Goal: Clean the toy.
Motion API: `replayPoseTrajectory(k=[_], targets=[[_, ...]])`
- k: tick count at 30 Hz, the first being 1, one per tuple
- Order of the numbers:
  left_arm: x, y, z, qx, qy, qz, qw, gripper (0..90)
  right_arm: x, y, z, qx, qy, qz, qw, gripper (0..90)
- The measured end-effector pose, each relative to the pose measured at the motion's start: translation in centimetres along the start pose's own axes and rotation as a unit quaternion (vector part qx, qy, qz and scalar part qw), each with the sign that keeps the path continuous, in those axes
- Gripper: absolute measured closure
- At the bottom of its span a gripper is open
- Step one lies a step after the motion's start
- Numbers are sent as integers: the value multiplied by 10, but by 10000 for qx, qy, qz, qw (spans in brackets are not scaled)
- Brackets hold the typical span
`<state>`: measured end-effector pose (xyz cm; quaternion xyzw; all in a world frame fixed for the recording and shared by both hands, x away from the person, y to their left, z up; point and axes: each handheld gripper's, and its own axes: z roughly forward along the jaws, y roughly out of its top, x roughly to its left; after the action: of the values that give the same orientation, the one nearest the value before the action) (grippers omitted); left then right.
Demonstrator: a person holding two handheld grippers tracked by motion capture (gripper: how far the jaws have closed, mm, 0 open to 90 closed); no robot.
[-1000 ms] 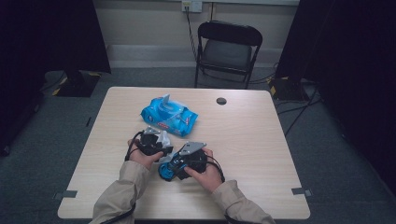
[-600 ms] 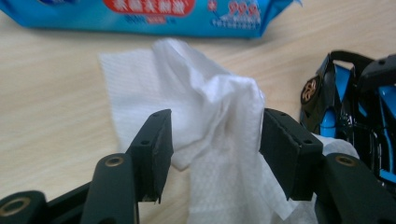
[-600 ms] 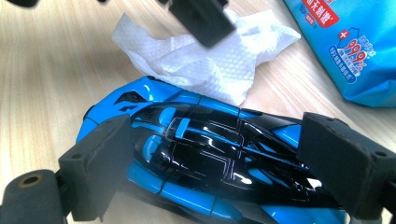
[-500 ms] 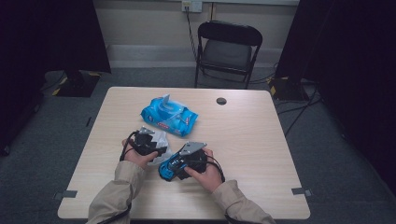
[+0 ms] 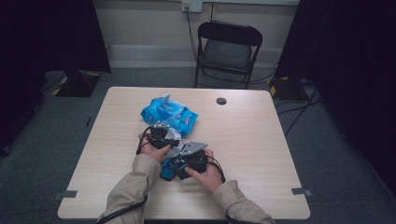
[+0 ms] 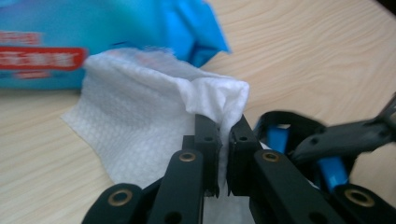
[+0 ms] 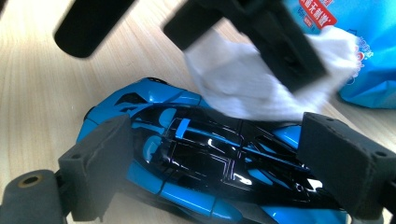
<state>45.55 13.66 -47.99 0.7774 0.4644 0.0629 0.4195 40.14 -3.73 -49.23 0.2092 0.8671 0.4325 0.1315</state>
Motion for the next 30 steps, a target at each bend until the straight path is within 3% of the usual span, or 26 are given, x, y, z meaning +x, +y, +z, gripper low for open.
replayPoseTrajectory(k=[4, 7, 14, 30], targets=[[-3, -4, 14, 141, -74, 4, 9999, 850, 0, -1, 0, -21, 4, 4, 10000, 100], [-3, -8, 15, 122, -77, -63, 9999, 850, 0, -1, 0, -36, 4, 3, 10000, 100], [4, -17, 6, 256, -180, -118, 9994, 851, 0, -1, 0, -55, 9, 8, 10000, 100], [9, -34, -20, 418, -140, -62, 9990, 852, -1, -1, 0, -33, 14, 5, 10000, 100]])
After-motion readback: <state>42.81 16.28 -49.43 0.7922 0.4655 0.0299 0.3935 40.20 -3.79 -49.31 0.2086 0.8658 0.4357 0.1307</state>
